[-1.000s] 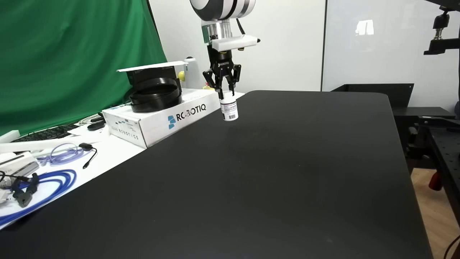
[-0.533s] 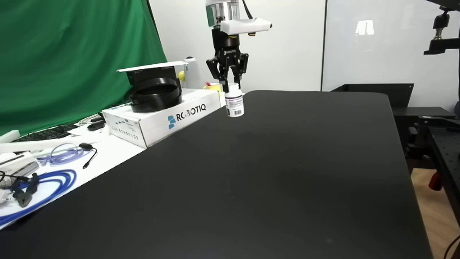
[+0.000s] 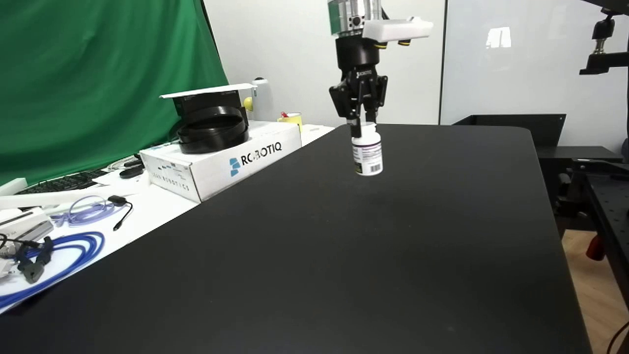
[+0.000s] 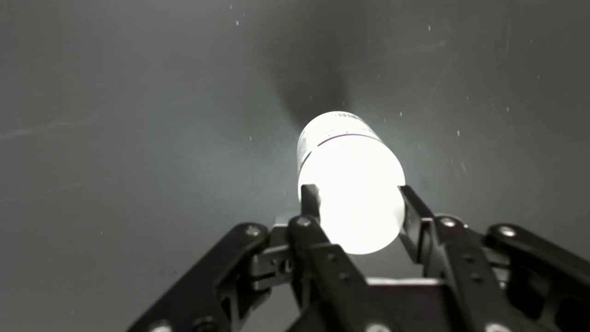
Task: Move the bottle
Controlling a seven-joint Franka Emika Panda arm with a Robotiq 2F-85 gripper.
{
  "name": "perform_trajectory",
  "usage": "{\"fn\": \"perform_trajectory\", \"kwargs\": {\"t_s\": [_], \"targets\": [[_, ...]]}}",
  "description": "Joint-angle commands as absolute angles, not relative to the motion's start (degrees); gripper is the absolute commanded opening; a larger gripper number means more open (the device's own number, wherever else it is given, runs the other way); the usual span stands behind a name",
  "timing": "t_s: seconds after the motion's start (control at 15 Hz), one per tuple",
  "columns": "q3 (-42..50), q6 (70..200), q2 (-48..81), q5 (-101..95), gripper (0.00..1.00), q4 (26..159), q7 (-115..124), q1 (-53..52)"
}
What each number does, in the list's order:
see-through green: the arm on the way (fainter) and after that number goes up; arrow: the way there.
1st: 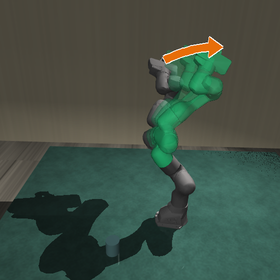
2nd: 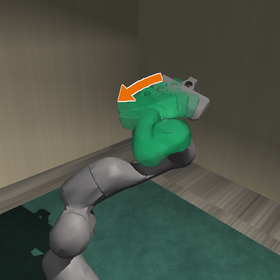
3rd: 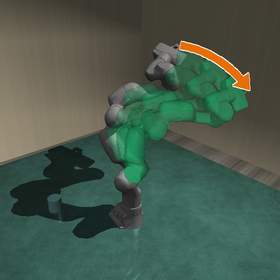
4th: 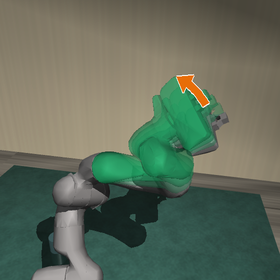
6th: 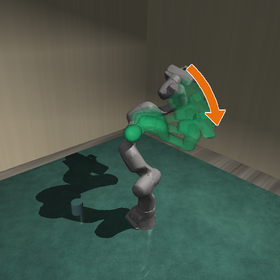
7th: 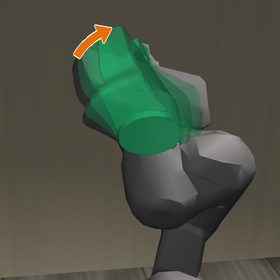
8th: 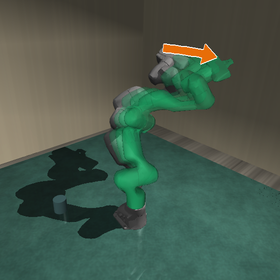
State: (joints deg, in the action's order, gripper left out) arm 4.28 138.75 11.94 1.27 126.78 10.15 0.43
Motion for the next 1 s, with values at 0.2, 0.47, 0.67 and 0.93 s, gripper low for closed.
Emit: {"fn": "perform_trajectory", "kwargs": {"t_s": [0.2,0.47,0.67,0.93], "targets": [[4.17,144.93,-3.27,-0.43,0.19,149.7,8.27,1.66],[4.29,148.17,-7.1,0.61,0.19,156.28,4.9,2.53],[4.43,149.94,-8.55,0.38,0.19,159.09,3.38,3.17],[4.58,151.44,-8.09,0.28,0.19,160.44,1.71,3.78]]}}
